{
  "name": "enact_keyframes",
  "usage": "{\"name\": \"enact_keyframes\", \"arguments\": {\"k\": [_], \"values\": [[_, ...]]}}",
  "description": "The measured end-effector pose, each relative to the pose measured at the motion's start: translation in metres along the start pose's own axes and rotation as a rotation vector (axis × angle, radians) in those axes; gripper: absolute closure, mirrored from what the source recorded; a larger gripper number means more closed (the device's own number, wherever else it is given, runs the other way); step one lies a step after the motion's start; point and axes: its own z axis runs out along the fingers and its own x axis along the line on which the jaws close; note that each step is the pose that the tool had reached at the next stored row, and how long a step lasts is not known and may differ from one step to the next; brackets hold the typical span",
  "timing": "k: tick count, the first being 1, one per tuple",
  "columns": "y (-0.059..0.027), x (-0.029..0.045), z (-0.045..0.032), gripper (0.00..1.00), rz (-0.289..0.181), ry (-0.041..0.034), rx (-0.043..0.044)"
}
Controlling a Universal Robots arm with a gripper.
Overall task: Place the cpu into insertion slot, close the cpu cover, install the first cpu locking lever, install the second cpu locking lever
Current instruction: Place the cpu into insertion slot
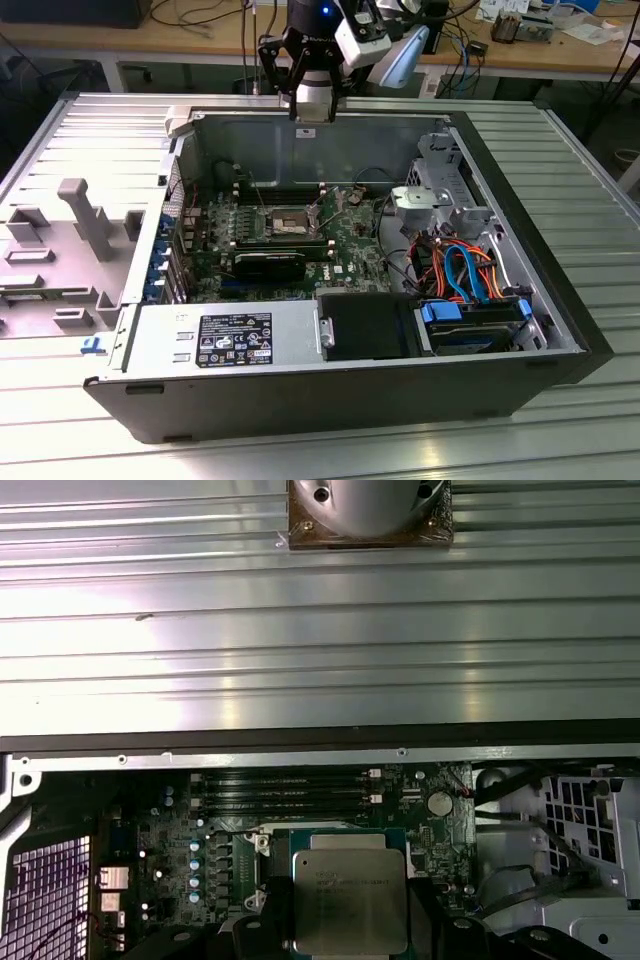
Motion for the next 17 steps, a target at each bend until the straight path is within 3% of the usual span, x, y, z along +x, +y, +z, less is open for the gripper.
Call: {"name": "enact_keyframes", "arguments": {"k": [17], "values": [[-0.0005, 0.0021, 0.0026, 0.45, 0.0, 0.0, -0.0001]]}}
